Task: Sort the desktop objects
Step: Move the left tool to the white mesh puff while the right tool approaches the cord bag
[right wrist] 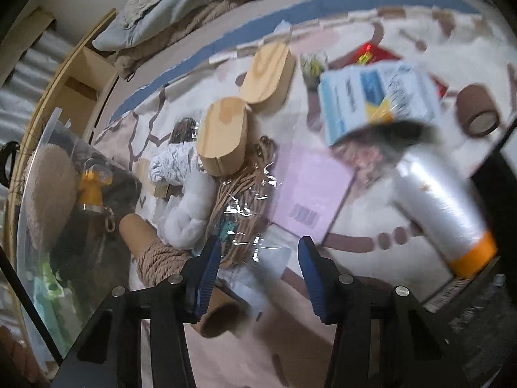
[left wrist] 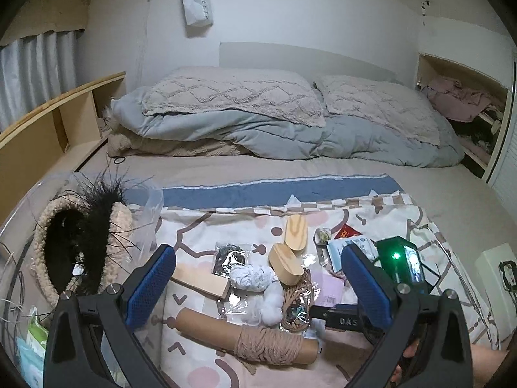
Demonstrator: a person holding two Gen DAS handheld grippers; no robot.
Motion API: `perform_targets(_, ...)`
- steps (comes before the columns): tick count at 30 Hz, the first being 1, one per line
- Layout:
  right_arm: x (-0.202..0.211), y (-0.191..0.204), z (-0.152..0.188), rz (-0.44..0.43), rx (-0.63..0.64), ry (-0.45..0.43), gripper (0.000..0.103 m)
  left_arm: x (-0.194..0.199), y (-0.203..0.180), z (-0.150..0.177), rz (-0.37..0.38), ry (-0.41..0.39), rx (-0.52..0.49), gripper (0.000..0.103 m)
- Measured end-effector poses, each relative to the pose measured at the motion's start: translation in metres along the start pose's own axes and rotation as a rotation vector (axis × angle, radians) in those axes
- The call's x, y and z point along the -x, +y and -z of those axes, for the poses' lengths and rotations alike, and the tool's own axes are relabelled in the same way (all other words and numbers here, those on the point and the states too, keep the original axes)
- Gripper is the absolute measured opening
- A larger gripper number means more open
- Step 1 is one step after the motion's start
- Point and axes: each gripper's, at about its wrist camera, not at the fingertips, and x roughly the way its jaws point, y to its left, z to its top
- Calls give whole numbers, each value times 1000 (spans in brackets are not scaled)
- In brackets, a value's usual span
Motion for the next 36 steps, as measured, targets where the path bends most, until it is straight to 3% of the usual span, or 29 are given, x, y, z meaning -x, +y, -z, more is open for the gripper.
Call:
perform_targets(3, -9, 0, -2, -30, -25, 2, 48, -5, -3, 2, -2, 11, -21, 103)
perform_targets(5, -14, 1, -2, -44, -29, 9, 23, -7, -4, 2, 0, 11, -30, 103)
perform_targets(8, -12, 6, -2, -24, 12, -9, 12, -7, -7, 3, 5, 11, -39, 103)
perform_targets(11, 3, 9, -1, -27, 55, -40, 7, -7, -9, 3, 5, 11, -50, 101)
perform_targets(13, 14, 9, 0, -27, 74, -59, 6, -10, -10, 3, 9, 21, -53, 95)
perform_targets(20, 53, -5, 2, -15, 84, -118, 5, -22, -20, 10, 5, 62, -78, 94)
perform_targets(26, 73, -17, 4, -4, 72, -155, 5, -41, -40, 23, -46, 98, -177, 91)
perform_targets(32, 79, -26, 6, 11, 72, -160, 5, -79, -48, 43, -62, 221, -240, 79)
perform_targets(36, 84, -29, 9, 7, 83, -158, 5, -107, -42, 57, -45, 320, -216, 76)
